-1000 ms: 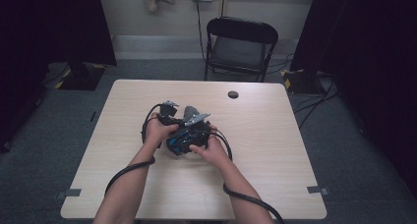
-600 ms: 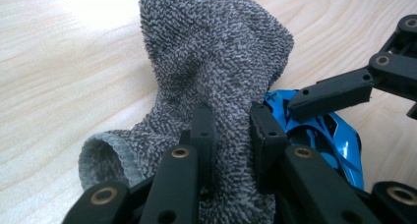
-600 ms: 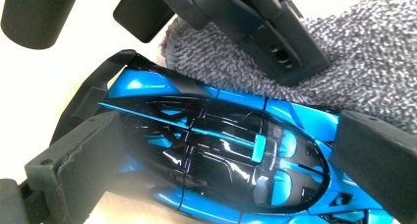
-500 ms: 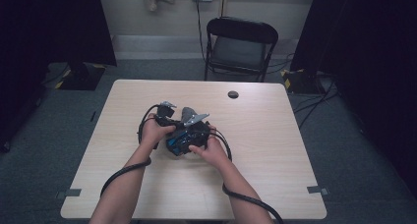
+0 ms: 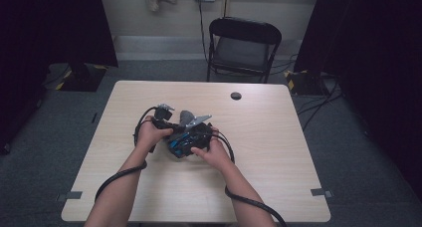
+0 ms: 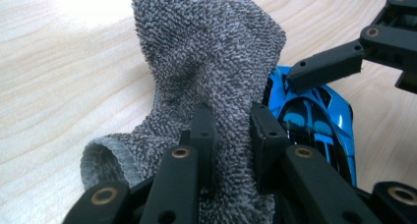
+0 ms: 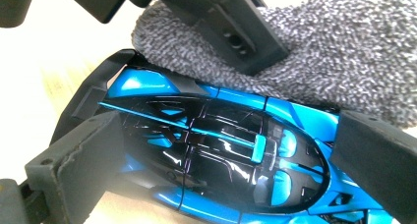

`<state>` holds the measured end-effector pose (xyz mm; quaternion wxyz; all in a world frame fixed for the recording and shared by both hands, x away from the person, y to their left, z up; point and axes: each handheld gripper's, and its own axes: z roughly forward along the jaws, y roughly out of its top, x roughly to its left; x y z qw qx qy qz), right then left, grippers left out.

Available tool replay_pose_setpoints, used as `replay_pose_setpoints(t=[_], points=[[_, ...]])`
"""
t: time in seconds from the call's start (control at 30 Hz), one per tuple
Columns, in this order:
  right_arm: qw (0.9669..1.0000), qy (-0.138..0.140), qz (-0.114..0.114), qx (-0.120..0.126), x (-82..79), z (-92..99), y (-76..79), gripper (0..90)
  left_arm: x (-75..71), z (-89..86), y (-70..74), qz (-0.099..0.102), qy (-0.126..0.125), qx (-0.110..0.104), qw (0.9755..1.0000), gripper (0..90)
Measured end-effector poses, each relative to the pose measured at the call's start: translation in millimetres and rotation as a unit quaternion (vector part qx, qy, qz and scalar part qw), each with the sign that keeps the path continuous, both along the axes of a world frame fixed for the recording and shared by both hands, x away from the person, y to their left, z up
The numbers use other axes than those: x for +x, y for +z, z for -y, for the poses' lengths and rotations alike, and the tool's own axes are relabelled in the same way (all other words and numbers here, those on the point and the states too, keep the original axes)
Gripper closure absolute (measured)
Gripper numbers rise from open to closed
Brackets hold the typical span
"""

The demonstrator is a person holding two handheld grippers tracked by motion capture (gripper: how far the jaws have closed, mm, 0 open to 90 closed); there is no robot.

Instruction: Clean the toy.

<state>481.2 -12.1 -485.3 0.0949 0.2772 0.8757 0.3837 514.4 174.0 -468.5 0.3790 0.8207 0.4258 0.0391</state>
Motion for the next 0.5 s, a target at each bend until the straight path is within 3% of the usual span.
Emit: replay_pose_setpoints(t=[0.5], points=[[1.0, -0.001, 0.003, 0.003, -0.3, 0.6, -0.6, 0.0, -10.6, -15.3, 0.7, -0.008, 0.008, -0.004, 0.9999, 75.3]])
